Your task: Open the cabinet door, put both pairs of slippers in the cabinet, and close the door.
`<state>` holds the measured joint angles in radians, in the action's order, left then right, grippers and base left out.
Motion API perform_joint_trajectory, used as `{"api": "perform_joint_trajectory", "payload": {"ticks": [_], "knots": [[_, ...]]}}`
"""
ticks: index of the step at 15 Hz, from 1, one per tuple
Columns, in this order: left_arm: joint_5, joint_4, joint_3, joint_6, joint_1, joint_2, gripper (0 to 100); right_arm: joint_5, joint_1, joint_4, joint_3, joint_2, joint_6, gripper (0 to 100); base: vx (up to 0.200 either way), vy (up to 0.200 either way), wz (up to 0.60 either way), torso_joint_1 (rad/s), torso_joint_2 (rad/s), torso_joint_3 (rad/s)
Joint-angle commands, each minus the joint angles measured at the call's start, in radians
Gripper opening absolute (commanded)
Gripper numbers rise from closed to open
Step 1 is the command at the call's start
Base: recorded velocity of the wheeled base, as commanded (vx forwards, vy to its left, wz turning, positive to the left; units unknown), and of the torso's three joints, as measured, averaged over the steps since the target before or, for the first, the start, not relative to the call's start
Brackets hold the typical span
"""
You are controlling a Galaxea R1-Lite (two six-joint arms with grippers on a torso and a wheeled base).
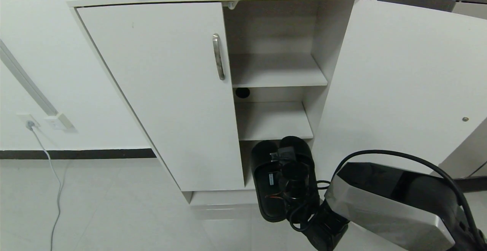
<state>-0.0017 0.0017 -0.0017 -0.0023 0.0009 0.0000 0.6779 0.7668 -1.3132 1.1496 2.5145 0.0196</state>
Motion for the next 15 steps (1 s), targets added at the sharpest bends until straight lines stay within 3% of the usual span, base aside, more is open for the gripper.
{"api": "perform_joint_trajectory", "payload": {"ticks": [1,11,15], "knots": [[0.0,0.0,0.0,-0.001,0.001,0.002,0,0.0,0.0,-0.001,-0.001,-0.013,0.002,0,0.2,0.0,0.0,0.007,0.01,0.007],[0.002,0.0,0.0,-0.001,0.001,0.002,0,-0.001,0.0,-0.006,0.007,-0.016,0.0,0,0.2,0.0,0.0,0.002,0.0,0.002],[0.003,0.0,0.002,0.001,0.001,0.002,0,-0.015,-0.001,-0.089,0.039,0.035,0.02,0,0.0,0.0,0.0,0.0,0.0,0.0]]}}
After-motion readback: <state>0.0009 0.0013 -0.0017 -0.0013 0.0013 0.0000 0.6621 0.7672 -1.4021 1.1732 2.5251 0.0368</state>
